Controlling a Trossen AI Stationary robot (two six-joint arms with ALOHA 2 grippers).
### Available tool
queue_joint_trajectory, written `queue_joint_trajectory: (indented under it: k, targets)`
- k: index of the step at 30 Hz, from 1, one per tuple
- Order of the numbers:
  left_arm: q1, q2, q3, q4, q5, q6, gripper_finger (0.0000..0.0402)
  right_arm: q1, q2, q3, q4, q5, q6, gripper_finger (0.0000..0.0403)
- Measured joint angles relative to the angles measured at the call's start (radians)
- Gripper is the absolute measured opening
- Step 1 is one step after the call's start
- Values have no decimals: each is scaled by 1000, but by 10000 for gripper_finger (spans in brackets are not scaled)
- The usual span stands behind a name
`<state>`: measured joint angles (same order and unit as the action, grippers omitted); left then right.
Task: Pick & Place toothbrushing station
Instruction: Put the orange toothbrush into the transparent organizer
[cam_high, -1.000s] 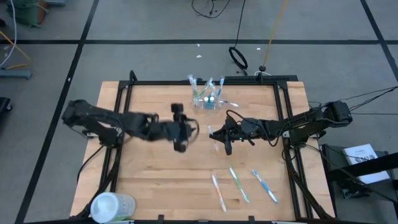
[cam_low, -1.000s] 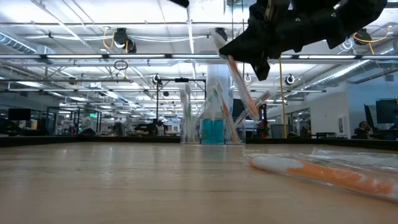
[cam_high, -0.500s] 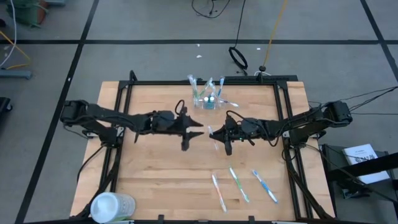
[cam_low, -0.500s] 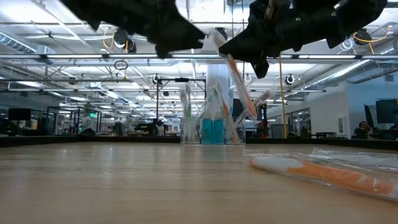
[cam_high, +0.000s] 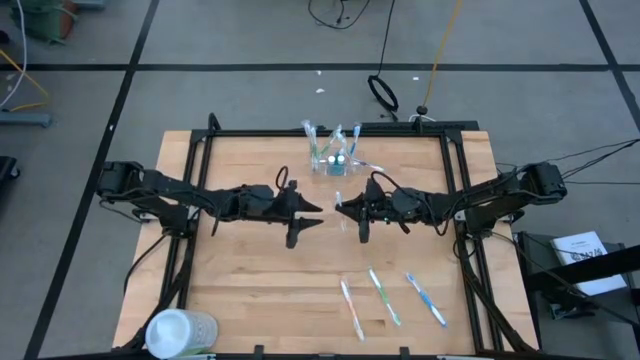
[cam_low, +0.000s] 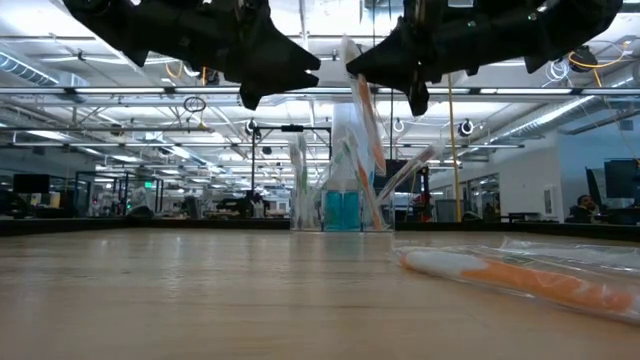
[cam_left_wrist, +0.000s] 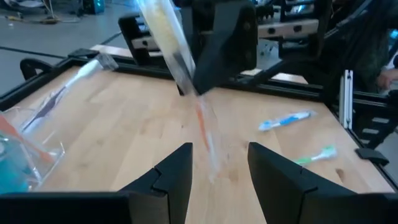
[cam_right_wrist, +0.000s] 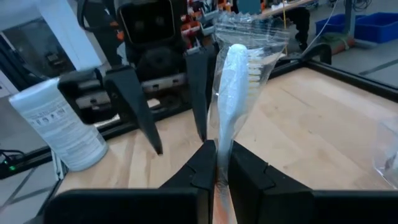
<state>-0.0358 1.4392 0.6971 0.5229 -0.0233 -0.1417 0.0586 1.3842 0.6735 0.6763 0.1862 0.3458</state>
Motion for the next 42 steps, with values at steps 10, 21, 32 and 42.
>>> queue_joint_trajectory:
  k: [10, 21, 32, 42]
  targets:
    - [5, 129, 18, 157, -4, -37, 161, 0, 60, -1, 132, 0, 0, 22]
    - [10, 201, 82, 180, 8, -40, 161, -11, 153, 0, 293, -6, 10, 22]
    - [11, 203, 82, 153, -30, -21, 108, -11, 154, 0, 292, -3, 8, 22]
    - [12, 203, 82, 127, -35, -21, 10, -11, 154, 0, 263, -6, -74, 29]
